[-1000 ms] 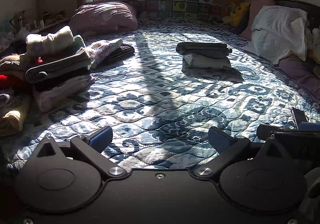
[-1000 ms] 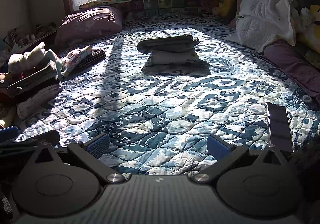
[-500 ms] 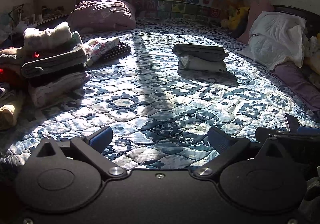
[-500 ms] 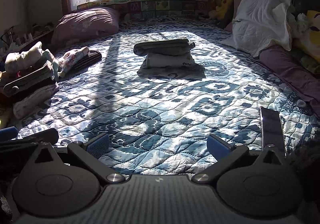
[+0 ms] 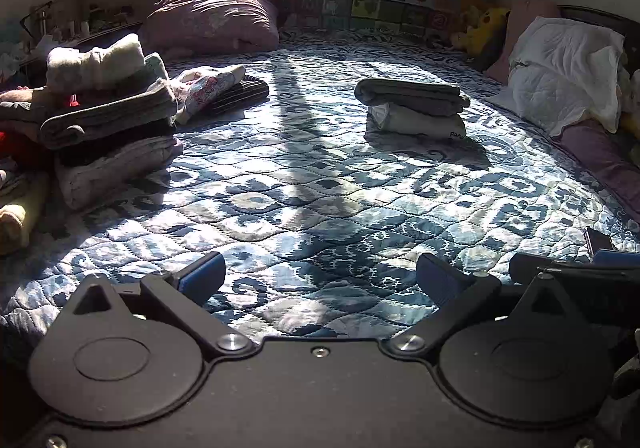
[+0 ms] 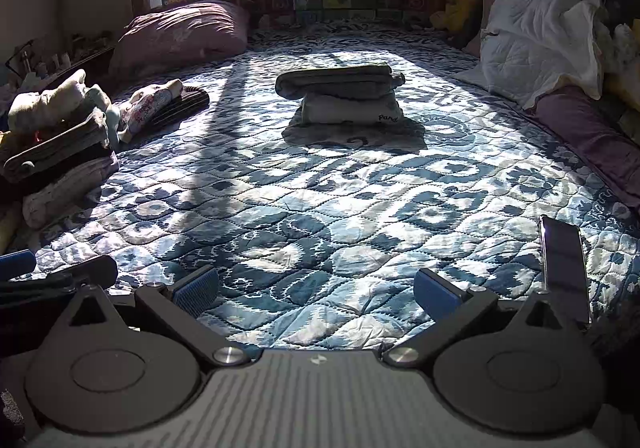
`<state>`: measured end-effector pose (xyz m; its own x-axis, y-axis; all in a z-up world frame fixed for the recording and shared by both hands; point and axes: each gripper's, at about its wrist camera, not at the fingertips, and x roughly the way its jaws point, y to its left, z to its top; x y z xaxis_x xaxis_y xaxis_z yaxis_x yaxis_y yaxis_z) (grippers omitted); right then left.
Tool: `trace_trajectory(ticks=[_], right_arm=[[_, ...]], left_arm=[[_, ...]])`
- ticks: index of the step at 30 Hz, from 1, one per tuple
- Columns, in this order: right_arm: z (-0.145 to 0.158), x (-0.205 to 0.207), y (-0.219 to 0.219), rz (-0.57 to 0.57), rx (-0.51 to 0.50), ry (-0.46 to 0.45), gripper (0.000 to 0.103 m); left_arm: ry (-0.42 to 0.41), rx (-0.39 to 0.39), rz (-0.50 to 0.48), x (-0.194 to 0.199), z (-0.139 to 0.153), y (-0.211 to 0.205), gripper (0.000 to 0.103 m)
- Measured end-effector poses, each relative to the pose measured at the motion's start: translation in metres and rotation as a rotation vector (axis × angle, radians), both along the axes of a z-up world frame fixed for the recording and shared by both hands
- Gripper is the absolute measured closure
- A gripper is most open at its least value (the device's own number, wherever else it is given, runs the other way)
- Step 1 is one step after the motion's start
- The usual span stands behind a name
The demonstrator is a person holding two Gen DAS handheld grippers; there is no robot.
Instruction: Fold clothes
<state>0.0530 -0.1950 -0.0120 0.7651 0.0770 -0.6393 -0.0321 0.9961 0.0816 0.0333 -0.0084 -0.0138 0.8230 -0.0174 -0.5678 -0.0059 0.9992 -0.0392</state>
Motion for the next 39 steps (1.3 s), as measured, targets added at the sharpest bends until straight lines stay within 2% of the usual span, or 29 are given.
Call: trace_trajectory(ticks=[6,9,11,17,19,23,24,29,31,37,39], right_arm=[[-0.006,0.017,-0.001,0.015,-0.009,0.012,0.0],[-0.009,0.029,-0.004,0.03,-0.013,0.018,0.0],[-0.013,0.04,-0.007,0.036,-0.016,0.021,0.0],[-0.027,0.081,-0.019,0.049,-0.032,0.02,0.0],[-0.036,0.1,-0.029,0.041,-0.038,0.009,0.0],[-0.062,0.144,-0.048,0.013,-0.027,-0.011,0.0],[-0.069,0.154,-0.054,0.007,-0.016,-0.016,0.0],[-0.098,0.187,-0.084,-0.01,0.11,-0.072,0.0],[-0.107,0.198,-0.096,-0.017,0.164,-0.099,0.0],[-0.103,0.224,-0.115,-0.015,0.332,-0.138,0.0],[-0.101,0.229,-0.12,-0.019,0.347,-0.14,0.001]], left_arm=[[0.013,-0.028,-0.018,0.014,-0.007,0.0,0.001],[0.025,-0.081,-0.037,0.026,-0.01,0.002,0.001],[0.031,-0.108,-0.04,0.035,-0.012,0.003,0.0],[-0.025,-0.119,-0.073,0.074,-0.014,-0.007,0.0],[0.003,-0.129,-0.105,0.09,-0.013,-0.013,0.0],[0.034,-0.038,-0.171,0.133,-0.006,-0.036,0.0],[0.016,-0.025,-0.183,0.143,-0.004,-0.042,0.0],[-0.044,0.042,-0.232,0.204,0.007,-0.079,0.001],[-0.049,0.06,-0.254,0.233,0.002,-0.09,0.001],[-0.095,0.145,-0.354,0.307,-0.004,-0.144,0.004],[-0.102,0.173,-0.385,0.331,-0.008,-0.16,0.014]])
